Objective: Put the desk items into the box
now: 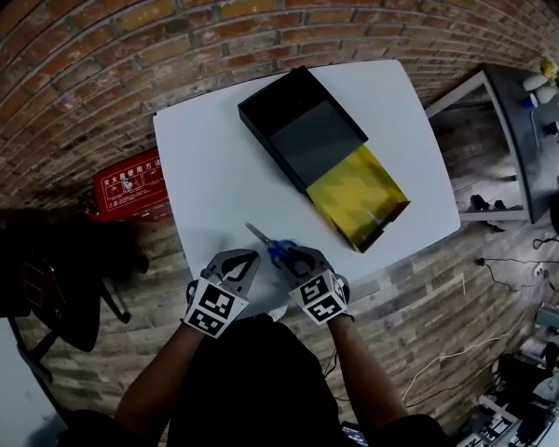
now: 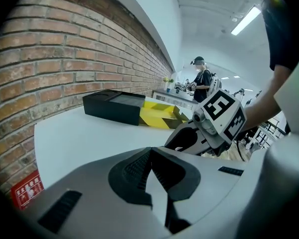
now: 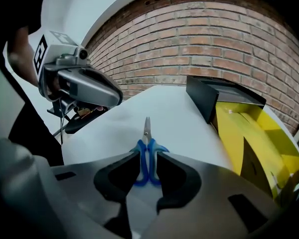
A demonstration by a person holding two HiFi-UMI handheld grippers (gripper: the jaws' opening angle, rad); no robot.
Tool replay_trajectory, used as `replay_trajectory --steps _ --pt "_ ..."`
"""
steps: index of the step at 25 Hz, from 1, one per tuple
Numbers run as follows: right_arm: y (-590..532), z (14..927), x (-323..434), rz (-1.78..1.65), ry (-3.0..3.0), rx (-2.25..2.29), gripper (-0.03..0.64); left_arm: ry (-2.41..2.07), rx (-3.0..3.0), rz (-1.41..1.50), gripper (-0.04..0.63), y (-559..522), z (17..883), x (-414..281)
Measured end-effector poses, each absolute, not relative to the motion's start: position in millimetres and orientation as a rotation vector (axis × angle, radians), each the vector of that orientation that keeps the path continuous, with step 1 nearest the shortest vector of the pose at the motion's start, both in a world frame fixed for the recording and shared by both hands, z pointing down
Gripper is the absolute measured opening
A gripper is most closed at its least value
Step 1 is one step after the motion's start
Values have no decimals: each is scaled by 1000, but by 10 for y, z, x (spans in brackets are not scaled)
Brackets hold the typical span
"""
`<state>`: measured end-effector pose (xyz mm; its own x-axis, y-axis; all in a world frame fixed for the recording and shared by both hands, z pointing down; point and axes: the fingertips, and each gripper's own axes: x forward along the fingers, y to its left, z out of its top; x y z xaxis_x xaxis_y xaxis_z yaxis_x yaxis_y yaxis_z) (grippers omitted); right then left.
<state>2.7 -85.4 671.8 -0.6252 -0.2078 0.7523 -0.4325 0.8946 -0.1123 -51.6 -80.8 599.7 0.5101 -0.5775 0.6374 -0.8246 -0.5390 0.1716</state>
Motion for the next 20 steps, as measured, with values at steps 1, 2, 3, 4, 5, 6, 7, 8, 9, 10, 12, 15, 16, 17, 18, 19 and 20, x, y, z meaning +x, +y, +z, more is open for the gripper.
replay_trajectory --steps 1,2,3,4,5,6,7,8,9,10,12,15,16,17,18,19,20 --pt "-857 6733 14 354 -2253 448 115 -1151 2294 724 14 -811 6003 -521" --pt "-859 6749 5 343 -2247 439 115 -1152 2291 723 14 -812 6007 -525" --pt "-859 6762 -3 330 -2240 430 115 -1153 2289 722 14 -814 6011 -528" --pt "-859 6770 -9 317 -2236 423 115 -1154 2287 720 14 -815 6015 -532" --pt "-858 6775 -13 306 -2232 417 114 -1155 2286 719 14 -818 6018 -537" --pt "-855 6778 -15 297 -2229 413 115 -1157 2284 717 14 -821 6021 -544" --pt "-852 6781 -16 289 -2225 410 114 -1158 2283 716 14 -824 6024 -550" --pt "-848 6783 -14 280 -2220 408 114 -1158 2282 716 14 -829 6026 -551" --pt "-846 6785 -10 273 -2216 406 110 -1159 2281 714 14 -835 6026 -550" --pt "-845 6786 -7 268 -2213 405 107 -1160 2281 713 14 -842 6025 -549" --pt "-851 6786 -1 264 -2213 403 98 -1164 2279 711 14 -856 6023 -553" --pt "-860 6760 3 267 -2228 404 95 -1172 2278 709 14 -866 6012 -568" --pt "-863 6741 4 267 -2236 407 95 -1174 2277 707 14 -869 6006 -575" --pt "-867 6720 4 268 -2244 410 95 -1177 2276 704 14 -872 6000 -584" --pt "-871 6700 3 269 -2251 413 95 -1179 2275 701 14 -874 5997 -594" --pt "-875 6681 -1 270 -2257 416 95 -1183 2273 699 14 -876 5995 -607" --pt "-880 6661 -6 271 -2264 419 95 -1186 2272 698 14 -880 5993 -619"
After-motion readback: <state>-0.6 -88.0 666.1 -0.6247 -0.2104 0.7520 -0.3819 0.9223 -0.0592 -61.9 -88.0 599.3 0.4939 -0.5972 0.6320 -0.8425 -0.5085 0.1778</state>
